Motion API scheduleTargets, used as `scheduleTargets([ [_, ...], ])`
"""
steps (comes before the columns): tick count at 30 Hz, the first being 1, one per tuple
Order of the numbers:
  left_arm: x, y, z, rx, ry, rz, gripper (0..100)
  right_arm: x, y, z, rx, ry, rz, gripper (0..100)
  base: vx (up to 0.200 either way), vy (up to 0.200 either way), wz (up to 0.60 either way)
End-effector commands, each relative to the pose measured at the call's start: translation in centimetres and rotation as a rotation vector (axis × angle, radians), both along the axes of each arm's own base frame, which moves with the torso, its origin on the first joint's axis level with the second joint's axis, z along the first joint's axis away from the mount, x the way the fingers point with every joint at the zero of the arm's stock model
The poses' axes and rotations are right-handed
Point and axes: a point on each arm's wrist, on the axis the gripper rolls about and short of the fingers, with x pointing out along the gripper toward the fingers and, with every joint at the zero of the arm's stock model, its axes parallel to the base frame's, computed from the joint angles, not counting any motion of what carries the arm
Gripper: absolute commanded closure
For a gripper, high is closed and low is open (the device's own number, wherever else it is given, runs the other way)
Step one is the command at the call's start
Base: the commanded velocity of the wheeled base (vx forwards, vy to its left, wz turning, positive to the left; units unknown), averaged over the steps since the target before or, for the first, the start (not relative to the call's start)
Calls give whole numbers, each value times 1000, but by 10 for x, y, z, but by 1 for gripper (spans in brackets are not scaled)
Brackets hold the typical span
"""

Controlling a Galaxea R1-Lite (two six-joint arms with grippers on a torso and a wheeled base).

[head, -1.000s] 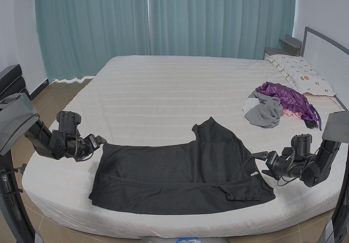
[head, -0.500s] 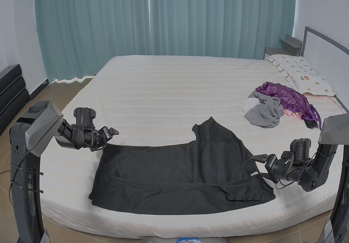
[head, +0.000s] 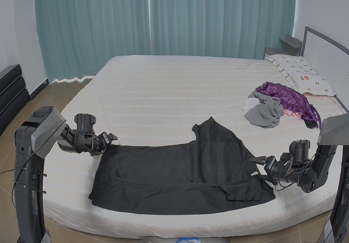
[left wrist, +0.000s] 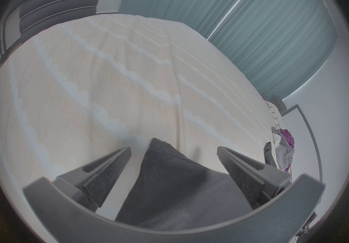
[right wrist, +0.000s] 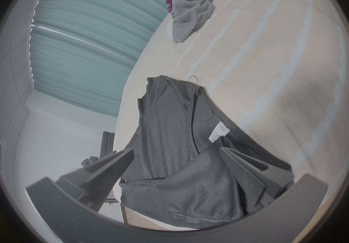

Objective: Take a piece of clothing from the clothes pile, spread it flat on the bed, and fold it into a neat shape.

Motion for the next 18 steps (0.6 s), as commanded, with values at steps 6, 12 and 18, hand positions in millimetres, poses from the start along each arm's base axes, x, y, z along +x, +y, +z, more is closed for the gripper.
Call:
scheduleTargets([
  [6, 7, 8, -2, -12, -11, 32, 100, 0, 0, 0, 0, 2, 0, 0, 0, 0, 0],
  [12, 6, 9, -1, -20, -9, 47, 100, 0, 0, 0, -1, 2, 1, 0, 0, 0, 0],
  [18, 8, 13, -2, 25, -18, 109, 100, 0, 0, 0, -1, 2, 1, 0, 0, 0, 0],
])
